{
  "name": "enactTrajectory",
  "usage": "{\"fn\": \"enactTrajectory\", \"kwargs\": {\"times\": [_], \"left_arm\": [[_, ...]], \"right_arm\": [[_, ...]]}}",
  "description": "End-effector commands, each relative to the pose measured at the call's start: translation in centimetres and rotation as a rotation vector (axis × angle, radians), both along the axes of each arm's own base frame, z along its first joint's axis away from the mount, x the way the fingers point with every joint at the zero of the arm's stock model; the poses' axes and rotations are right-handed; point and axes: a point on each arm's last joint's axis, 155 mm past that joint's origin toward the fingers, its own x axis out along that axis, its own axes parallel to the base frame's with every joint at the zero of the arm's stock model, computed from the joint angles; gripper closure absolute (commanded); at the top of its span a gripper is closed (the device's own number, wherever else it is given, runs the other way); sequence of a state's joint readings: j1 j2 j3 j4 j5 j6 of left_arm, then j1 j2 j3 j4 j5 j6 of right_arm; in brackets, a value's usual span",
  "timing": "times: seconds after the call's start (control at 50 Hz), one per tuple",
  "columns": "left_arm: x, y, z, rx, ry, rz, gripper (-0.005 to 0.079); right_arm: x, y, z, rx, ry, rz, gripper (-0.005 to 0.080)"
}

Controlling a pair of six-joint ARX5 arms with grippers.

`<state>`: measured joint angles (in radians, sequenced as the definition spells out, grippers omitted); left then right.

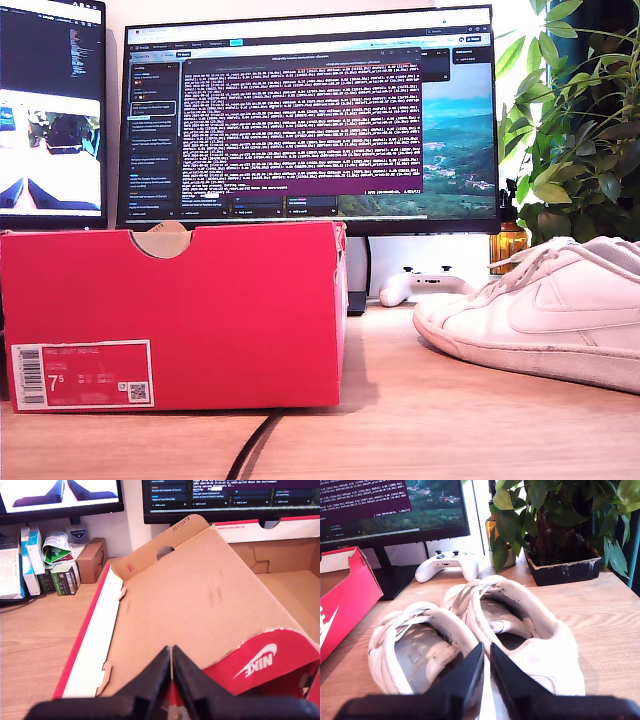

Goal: Pack the white shoes by picking the first shoe and placing it inside the red shoebox, left side, then picking and rotating the second shoe and placing it in the shoebox

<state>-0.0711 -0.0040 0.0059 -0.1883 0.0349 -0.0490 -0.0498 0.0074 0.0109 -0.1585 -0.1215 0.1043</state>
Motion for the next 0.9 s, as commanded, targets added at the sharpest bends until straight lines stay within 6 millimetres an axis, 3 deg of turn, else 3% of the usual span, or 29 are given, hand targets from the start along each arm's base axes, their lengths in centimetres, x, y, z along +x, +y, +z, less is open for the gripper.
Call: {"fn": "enactTrajectory", "kwargs": {"times": [0.0, 0.48, 0.6, 0.72, 0.88], "left_arm": [[-0.1, 0.0, -1.7, -0.002, 0.038, -0.002, 0.0764], [-0.1, -0.2, -1.7, -0.004, 0.038, -0.007, 0.0764], [0.0, -0.6, -0.8, -0.030, 0.006, -0.026, 0.0764], [-0.1, -2.3, 1.5, -0.118, -0.054, -0.110, 0.0764], [-0.8, -4.2, 6.8, -0.140, -0.222, -0.227, 0.0764]], "right_arm": [[0.0, 0.2, 0.0, 0.001, -0.009, 0.008, 0.0760], [0.0, 0.2, 0.1, 0.000, -0.012, 0.009, 0.0760], [0.1, 0.2, 0.7, 0.022, -0.032, 0.002, 0.0760], [0.1, 0.3, 1.0, 0.078, -0.041, 0.003, 0.0760], [0.2, 0.9, 3.1, 0.238, -0.106, 0.023, 0.0760]]}}
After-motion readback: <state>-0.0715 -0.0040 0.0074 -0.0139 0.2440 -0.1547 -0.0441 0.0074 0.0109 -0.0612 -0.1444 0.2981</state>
